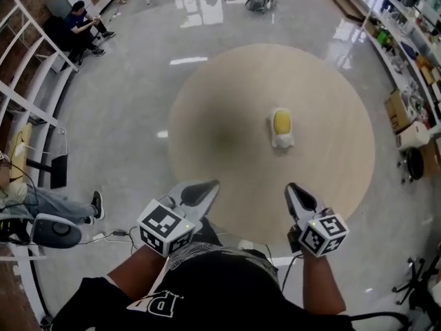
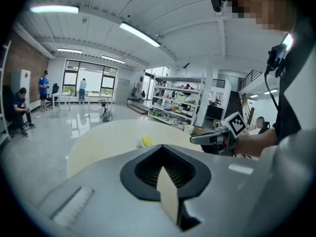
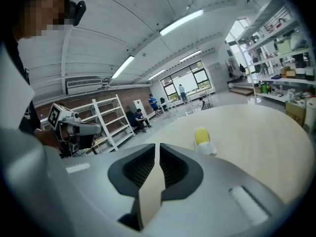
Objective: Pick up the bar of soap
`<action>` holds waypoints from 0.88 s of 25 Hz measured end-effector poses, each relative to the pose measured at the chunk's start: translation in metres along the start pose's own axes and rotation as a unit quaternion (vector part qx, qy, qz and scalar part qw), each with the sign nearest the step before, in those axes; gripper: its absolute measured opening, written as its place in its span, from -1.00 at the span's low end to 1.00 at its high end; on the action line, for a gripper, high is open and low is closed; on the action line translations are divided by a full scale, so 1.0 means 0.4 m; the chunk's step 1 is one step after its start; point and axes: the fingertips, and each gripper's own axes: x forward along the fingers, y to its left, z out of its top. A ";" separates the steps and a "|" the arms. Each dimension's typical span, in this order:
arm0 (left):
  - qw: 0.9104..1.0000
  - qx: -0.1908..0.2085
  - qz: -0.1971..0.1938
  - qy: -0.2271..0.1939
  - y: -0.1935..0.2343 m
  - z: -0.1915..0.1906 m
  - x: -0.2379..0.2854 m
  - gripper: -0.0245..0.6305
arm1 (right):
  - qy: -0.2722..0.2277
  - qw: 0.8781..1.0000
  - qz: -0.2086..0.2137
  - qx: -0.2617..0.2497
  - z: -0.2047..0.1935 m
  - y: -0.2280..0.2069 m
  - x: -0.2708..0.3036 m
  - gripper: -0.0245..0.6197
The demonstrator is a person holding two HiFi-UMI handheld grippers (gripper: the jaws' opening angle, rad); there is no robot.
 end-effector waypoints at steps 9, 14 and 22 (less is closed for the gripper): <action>0.992 0.054 -0.098 0.055 0.325 -0.006 0.190 -0.91 | 0.074 0.977 -0.199 -0.026 -0.001 -0.317 0.349 -0.44; 0.986 0.036 -0.143 0.079 0.478 -0.011 0.269 -0.91 | 0.129 0.954 -0.264 -0.067 0.038 -0.453 0.529 -0.18; 0.972 0.004 -0.207 0.115 0.507 -0.084 0.320 -0.91 | 0.191 0.931 -0.306 -0.062 -0.036 -0.591 0.590 0.07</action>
